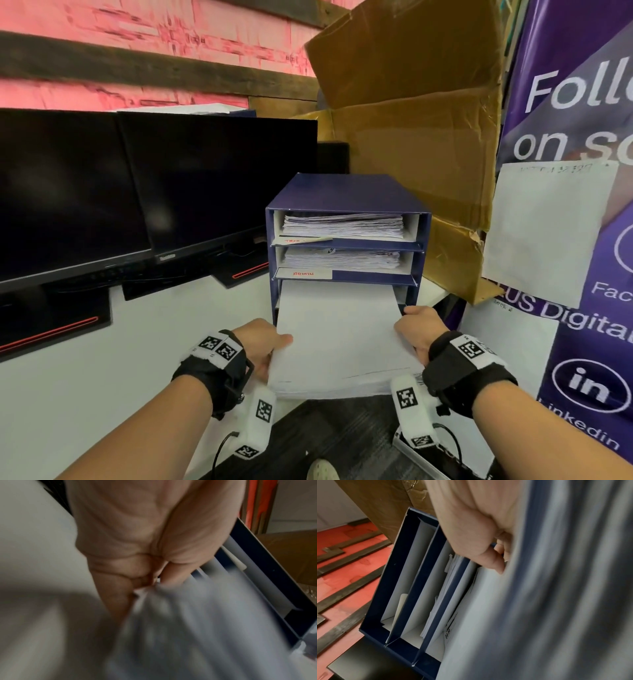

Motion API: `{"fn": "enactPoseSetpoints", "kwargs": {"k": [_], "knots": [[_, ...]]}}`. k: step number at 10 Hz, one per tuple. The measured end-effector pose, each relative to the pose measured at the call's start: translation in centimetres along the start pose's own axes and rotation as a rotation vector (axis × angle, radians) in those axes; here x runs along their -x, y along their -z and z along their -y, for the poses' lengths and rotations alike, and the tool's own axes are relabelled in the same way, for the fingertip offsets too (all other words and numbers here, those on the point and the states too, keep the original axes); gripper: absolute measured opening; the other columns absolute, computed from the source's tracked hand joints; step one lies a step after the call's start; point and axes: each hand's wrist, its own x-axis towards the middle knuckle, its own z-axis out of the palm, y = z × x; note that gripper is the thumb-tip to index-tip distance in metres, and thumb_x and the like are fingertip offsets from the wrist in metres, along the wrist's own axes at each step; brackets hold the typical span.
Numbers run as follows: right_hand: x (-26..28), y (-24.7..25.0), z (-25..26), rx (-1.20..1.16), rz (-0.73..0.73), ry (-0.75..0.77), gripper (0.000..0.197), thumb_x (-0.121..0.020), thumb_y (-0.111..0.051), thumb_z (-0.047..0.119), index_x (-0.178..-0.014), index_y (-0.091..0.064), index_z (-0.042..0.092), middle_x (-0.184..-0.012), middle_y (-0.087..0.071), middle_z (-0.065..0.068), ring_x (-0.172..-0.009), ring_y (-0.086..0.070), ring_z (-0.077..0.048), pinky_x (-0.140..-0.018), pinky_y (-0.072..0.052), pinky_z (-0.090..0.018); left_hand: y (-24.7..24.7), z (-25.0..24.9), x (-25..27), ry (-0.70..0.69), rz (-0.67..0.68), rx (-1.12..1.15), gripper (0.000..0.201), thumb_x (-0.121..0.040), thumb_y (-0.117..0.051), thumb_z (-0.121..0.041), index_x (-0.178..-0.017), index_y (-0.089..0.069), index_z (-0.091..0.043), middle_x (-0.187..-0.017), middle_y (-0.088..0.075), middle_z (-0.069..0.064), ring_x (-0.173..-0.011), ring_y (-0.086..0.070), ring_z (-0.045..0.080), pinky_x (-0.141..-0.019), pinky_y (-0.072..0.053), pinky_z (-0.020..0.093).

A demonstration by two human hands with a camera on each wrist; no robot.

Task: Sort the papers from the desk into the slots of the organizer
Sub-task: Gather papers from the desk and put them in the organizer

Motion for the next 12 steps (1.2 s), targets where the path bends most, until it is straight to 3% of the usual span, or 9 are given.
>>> {"fn": "enactPoseSetpoints", "kwargs": {"k": [1,2,3,4,5,7,8,10,12], "knots": [[0.7,0.2,0.1,0.031,0.013,0.038,0.033,-0.089,-0.050,-0.005,-0.119,-0.053,0.008,-0.110,-0.058,-0.018,-0.099,-0.060,-0.034,-0.084,-0.053,-0.038,0.2,-0.9,-0.4,-0.092,-0.128,-0.115,0.038,-0.089,-0.063,-0.019,-0.113,-0.059,0.010,-0.108,-0.066,0.023,-0.100,-0.063,0.038,-0.095,-0.051,0.048],[2.0,1.0,0.8,0.031,0.103,0.036,0.014,-0.092,-0.048,-0.003,-0.103,-0.055,0.003,-0.091,-0.055,-0.013,-0.082,-0.055,-0.025,-0.061,-0.044,-0.027,-0.1,-2.3,-0.6,-0.117,-0.221,-0.179,0.033,-0.088,-0.064,-0.025,-0.104,-0.063,0.003,-0.097,-0.060,0.016,-0.089,-0.057,0.029,-0.093,-0.049,0.042],[3.2,2.0,1.1,0.032,0.233,-0.052,0.013,-0.095,-0.053,0.011,-0.107,-0.056,0.011,-0.097,-0.056,-0.012,-0.081,-0.057,-0.023,-0.061,-0.049,-0.026,-0.8,-3.4,-1.3,-0.098,-0.277,-0.059,0.023,-0.086,-0.066,-0.023,-0.091,-0.055,-0.003,-0.093,-0.057,0.015,-0.085,-0.054,0.028,-0.091,-0.050,0.042],[3.2,2.9,0.9,-0.006,0.256,-0.108,0.009,-0.095,-0.054,0.011,-0.103,-0.057,0.013,-0.087,-0.055,-0.011,-0.058,-0.051,-0.016,-0.043,-0.044,-0.020,-1.1,-3.2,-2.4,-0.063,-0.290,0.166,0.040,-0.076,-0.069,-0.026,-0.100,-0.059,0.004,-0.097,-0.064,0.017,-0.088,-0.063,0.032,-0.091,-0.052,0.050],[2.3,2.5,0.8,-0.123,0.178,-0.108,0.013,-0.095,-0.052,0.001,-0.104,-0.059,0.006,-0.092,-0.052,-0.010,-0.064,-0.048,-0.017,-0.041,-0.047,-0.018,-1.3,-3.1,-1.6,0.012,-0.205,0.416,0.041,-0.076,-0.063,-0.025,-0.109,-0.056,-0.002,-0.102,-0.067,0.020,-0.090,-0.067,0.037,-0.081,-0.055,0.053],[1.3,-0.2,1.5,-0.270,0.046,-0.099,0.014,-0.093,-0.053,-0.002,-0.106,-0.056,0.000,-0.079,-0.052,-0.012,-0.060,-0.053,-0.017,-0.046,-0.057,-0.026,-0.2,-2.8,0.5,-0.035,-0.055,0.538,0.024,-0.093,-0.058,-0.014,-0.113,-0.056,-0.002,-0.100,-0.067,0.017,-0.078,-0.066,0.029,-0.051,-0.056,0.031],[1.5,-0.8,1.6,-0.336,0.046,-0.065,0.015,-0.092,-0.053,-0.004,-0.106,-0.057,-0.002,-0.077,-0.053,-0.013,-0.064,-0.056,-0.019,-0.063,-0.059,-0.030,0.3,-3.3,0.9,-0.107,-0.119,0.637,0.023,-0.090,-0.058,0.000,-0.112,-0.055,0.007,-0.104,-0.068,0.024,-0.086,-0.070,0.034,-0.056,-0.060,0.032],[1.6,0.2,0.7,-0.284,0.036,0.107,0.026,-0.090,-0.063,0.005,-0.116,-0.060,0.004,-0.099,-0.065,-0.016,-0.078,-0.066,-0.024,-0.065,-0.060,-0.030,-1.0,-4.1,0.5,-0.228,-0.263,0.568,0.033,-0.085,-0.052,0.016,-0.119,-0.050,0.016,-0.102,-0.061,0.027,-0.083,-0.063,0.028,-0.076,-0.058,0.034],[0.9,0.7,1.1,0.130,-0.026,0.221,0.040,-0.089,-0.067,0.016,-0.127,-0.061,0.010,-0.082,-0.069,-0.012,-0.057,-0.062,-0.021,-0.056,-0.058,-0.031,-1.1,-3.5,-1.3,-0.265,-0.359,0.385,0.033,-0.060,-0.075,0.004,-0.091,-0.064,-0.003,-0.108,-0.065,0.028,-0.098,-0.065,0.041,-0.090,-0.054,0.050]]}}
